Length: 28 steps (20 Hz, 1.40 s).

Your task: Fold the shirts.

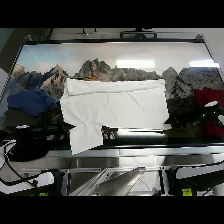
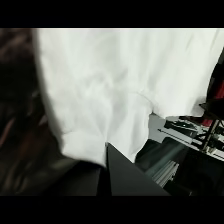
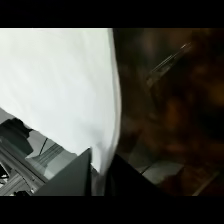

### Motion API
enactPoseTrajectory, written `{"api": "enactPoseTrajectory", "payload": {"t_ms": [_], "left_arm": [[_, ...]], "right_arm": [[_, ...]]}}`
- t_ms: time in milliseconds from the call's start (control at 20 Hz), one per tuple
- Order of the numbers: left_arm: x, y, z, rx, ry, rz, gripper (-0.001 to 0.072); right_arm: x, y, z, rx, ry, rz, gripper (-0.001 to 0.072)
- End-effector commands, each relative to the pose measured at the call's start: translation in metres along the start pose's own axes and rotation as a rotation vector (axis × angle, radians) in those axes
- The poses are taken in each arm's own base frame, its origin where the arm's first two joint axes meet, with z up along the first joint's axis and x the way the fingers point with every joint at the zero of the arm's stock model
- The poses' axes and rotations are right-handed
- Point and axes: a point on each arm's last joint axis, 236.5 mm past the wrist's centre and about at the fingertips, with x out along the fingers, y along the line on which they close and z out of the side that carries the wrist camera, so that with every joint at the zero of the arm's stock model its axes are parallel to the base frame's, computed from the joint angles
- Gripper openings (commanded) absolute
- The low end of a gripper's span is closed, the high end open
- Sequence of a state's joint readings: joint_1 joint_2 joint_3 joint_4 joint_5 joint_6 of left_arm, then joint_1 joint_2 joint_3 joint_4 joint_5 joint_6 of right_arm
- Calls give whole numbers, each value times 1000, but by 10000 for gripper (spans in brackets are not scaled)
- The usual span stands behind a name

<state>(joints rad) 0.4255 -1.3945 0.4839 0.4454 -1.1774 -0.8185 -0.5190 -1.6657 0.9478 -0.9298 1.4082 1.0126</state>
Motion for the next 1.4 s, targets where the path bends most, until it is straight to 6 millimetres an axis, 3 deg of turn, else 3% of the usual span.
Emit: {"api": "enactPoseTrajectory", "payload": {"t_ms": [0, 100, 250, 350, 500, 600, 700, 850, 1050, 1200, 1350], "left_arm": [[-2, -18, 10, 10, -33, -68, 21], [-8, -32, 17, 47, -27, -97, 21], [-26, -63, 44, 116, -42, -130, 20], [-43, -88, 77, 179, -100, -126, 23], [-59, -142, 116, 339, -145, -124, 24], [-57, -171, 138, 420, -151, -128, 24], [-45, -184, 160, 456, -140, -133, 25], [-26, -182, 202, 476, -164, -122, 26], [3, -155, 244, 436, -161, -113, 26], [21, -132, 270, 408, -154, -112, 18], [36, -117, 285, 412, -139, -119, 18]], "right_arm": [[8, 16, 1, -43, 15, 22, 20], [4, 19, 5, -68, 1, 16, 20], [-28, 27, 28, -84, -109, 11, 19], [-48, 58, 49, -118, -208, 105, 20], [-72, 113, 93, -212, -384, 232, 19], [-75, 127, 118, -248, -446, 210, 19], [-76, 138, 145, -276, -497, 193, 19], [-76, 137, 185, -287, -565, 163, 20], [-59, 104, 228, -219, -607, 142, 20], [-40, 76, 247, -179, -608, 124, 20], [-28, 68, 255, -213, -614, 133, 21]]}}
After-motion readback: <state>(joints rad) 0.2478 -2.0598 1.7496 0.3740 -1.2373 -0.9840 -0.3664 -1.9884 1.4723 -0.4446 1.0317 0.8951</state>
